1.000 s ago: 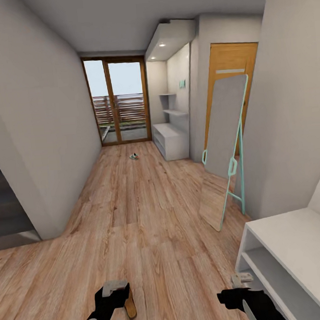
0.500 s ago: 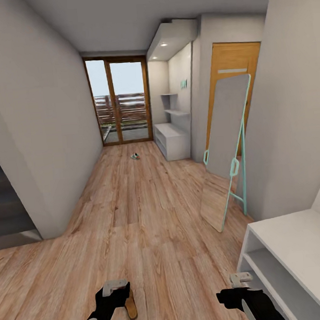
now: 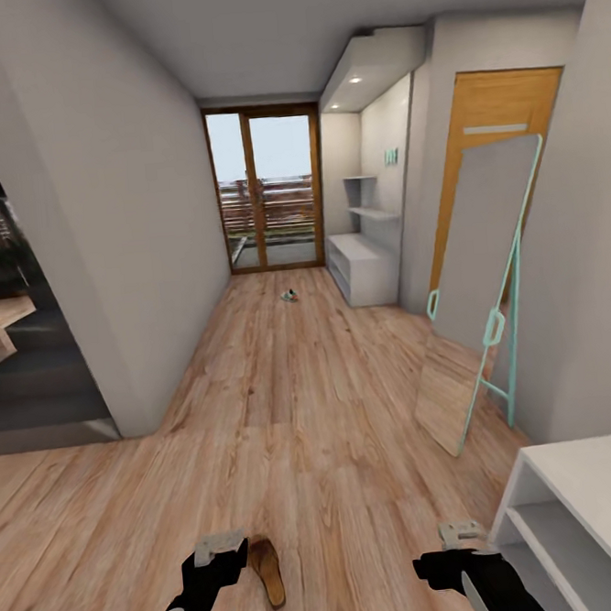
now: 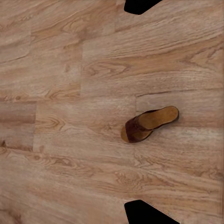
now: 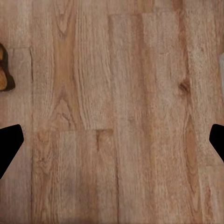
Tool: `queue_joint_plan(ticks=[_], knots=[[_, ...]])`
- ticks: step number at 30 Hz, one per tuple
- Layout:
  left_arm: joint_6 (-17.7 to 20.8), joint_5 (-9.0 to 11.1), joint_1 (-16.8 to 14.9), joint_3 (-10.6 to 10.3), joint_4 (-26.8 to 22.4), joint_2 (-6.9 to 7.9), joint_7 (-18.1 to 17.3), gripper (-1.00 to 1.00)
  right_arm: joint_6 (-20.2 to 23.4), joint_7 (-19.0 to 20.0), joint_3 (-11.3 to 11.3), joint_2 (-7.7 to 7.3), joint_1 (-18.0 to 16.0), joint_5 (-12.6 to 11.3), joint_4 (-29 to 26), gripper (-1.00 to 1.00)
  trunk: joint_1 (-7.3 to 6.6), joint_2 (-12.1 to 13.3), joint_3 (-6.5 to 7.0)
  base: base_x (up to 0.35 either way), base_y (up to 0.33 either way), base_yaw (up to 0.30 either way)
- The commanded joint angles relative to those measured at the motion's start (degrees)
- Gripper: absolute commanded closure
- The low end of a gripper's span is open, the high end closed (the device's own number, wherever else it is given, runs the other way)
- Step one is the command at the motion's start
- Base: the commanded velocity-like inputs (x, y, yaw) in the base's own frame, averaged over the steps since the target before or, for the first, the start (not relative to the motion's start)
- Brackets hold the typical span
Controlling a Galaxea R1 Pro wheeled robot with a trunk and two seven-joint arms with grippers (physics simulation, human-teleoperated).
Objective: Pick up the two gym shoes and the two sandals from the corridor floor and place them onto the hallstand (shoe rack) in the corridor, making sure they are on the rack and not on the floor. Arrange them so the two gym shoes are next to each other and the two sandals are next to each other.
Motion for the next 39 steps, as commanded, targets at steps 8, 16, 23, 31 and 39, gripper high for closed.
queue_joint_plan(ticks=[8,16,23,31,39], knots=[[-0.15,0.62,-0.04,-0.01,0.06,-0.02,-0.03,-1.0,0.29,0.13,-0.02,-0.01,-0.01,-0.02,-0.1,-1.0,0.0,-0.03,-0.06,0.056,-0.044,0.286],[-0.1,0.63,-0.04,-0.11,0.07,-0.09,-0.03,-1.0,0.29,0.13,-0.02,-0.04,-0.01,-0.02,-0.1,-1.0,0.0,-0.03,-0.06,0.198,-0.182,0.288],[-0.13,0.63,-0.04,-0.13,0.07,-0.11,-0.05,-1.0,0.29,0.13,-0.02,-0.02,-0.01,-0.02,-0.1,-1.0,0.0,-0.03,-0.06,0.236,-0.222,0.288],[-0.14,0.63,-0.04,-0.13,0.07,-0.11,-0.06,-1.0,0.29,0.13,-0.02,-0.03,-0.01,-0.02,-0.1,-1.0,0.0,-0.03,-0.06,0.24,-0.227,0.288],[-0.12,0.63,-0.04,-0.13,0.07,-0.11,-0.03,-1.0,0.29,0.13,-0.02,-0.09,-0.01,-0.02,-0.1,-1.0,0.0,-0.03,-0.06,0.212,-0.198,0.287]])
